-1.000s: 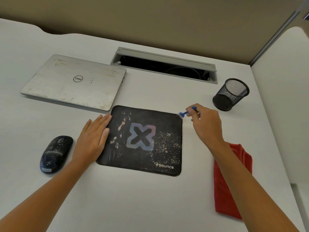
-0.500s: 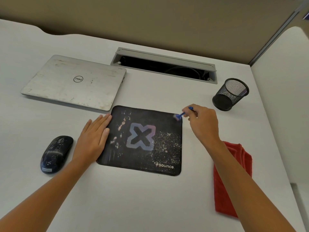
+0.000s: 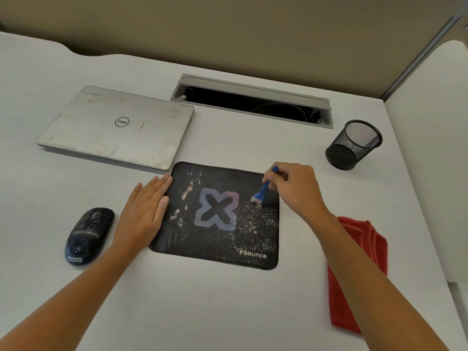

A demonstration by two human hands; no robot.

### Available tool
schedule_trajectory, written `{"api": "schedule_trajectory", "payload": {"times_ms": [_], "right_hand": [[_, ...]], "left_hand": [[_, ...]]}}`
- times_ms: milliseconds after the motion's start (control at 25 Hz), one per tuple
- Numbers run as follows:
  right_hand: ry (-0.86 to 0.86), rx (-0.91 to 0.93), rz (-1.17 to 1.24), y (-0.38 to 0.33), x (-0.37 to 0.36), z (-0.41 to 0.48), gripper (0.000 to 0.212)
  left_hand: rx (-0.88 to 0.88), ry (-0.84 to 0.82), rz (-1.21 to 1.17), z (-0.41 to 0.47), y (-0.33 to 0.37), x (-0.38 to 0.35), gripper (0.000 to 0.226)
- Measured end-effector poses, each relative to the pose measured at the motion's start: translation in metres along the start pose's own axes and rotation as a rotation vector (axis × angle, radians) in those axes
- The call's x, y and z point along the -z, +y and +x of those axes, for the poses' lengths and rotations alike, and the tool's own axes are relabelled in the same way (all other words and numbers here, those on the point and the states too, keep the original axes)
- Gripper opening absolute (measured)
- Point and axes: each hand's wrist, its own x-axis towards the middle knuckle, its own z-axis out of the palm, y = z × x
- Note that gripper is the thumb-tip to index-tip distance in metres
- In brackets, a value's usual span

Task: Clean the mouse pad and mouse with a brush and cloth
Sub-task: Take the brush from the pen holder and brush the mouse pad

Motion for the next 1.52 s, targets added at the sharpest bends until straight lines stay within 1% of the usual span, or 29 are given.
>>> {"api": "schedule_trajectory", "payload": {"times_ms": [80, 120, 240, 280, 360, 440, 520, 640, 760, 880, 920, 1040, 1120, 1160, 1200, 1320, 1440, 1520], "right_hand": [[0.059, 0.020, -0.036, -0.003, -0.003, 0.003, 0.016], [0.056, 0.025, -0.049, -0.005, -0.005, 0.005, 0.016], [-0.026, -0.002, 0.032, -0.014, -0.012, 0.008, 0.020], [-0.001, -0.003, 0.055, -0.017, -0.015, 0.009, 0.020], [0.069, 0.027, 0.031, -0.020, -0.019, 0.011, 0.020], [0.011, 0.043, -0.011, -0.022, -0.023, 0.011, 0.021], [-0.036, 0.040, 0.014, -0.023, -0.027, 0.010, 0.022], [0.053, 0.060, -0.023, -0.022, -0.028, 0.012, 0.023], [-0.018, 0.037, -0.033, -0.023, -0.028, 0.016, 0.023], [0.045, 0.038, 0.026, -0.025, -0.030, 0.017, 0.022], [0.038, 0.042, 0.018, -0.025, -0.032, 0.017, 0.021], [-0.091, 0.051, 0.042, -0.030, -0.039, 0.016, 0.020], [-0.057, 0.061, 0.080, -0.034, -0.042, 0.016, 0.021], [-0.028, 0.079, 0.062, -0.035, -0.044, 0.017, 0.020], [-0.026, 0.101, 0.024, -0.036, -0.044, 0.018, 0.020], [-0.111, 0.123, -0.030, -0.038, -0.046, 0.021, 0.022], [-0.045, 0.137, -0.050, -0.040, -0.048, 0.023, 0.024], [-0.058, 0.159, -0.036, -0.040, -0.048, 0.023, 0.025]], "left_hand": [[0.000, 0.002, 0.005, -0.001, -0.001, 0.000, 0.054], [0.001, 0.002, 0.009, -0.001, -0.001, 0.000, 0.054], [0.002, 0.001, 0.009, 0.000, -0.001, -0.001, 0.053], [0.003, 0.000, 0.005, 0.000, -0.001, -0.001, 0.053], [0.005, 0.001, -0.002, 0.000, 0.000, 0.000, 0.053], [0.003, 0.006, -0.002, -0.001, 0.000, 0.000, 0.053], [0.003, 0.009, 0.000, -0.001, 0.000, 0.000, 0.053], [0.000, 0.008, 0.000, 0.000, 0.000, 0.000, 0.053], [0.003, 0.008, -0.003, -0.001, 0.000, 0.000, 0.053], [0.001, 0.008, 0.001, -0.001, 0.001, 0.001, 0.053], [0.001, 0.008, 0.001, -0.001, 0.001, 0.001, 0.053], [0.009, 0.007, -0.006, -0.001, 0.002, 0.001, 0.052], [0.011, 0.006, -0.006, -0.001, 0.002, 0.002, 0.052], [0.010, 0.005, -0.006, -0.002, 0.002, 0.002, 0.052], [0.009, 0.006, -0.004, -0.002, 0.002, 0.002, 0.052], [0.008, 0.006, -0.002, -0.001, 0.003, 0.002, 0.052], [0.008, 0.007, -0.001, -0.001, 0.003, 0.002, 0.052], [0.007, 0.007, -0.003, -0.001, 0.002, 0.002, 0.053]]}}
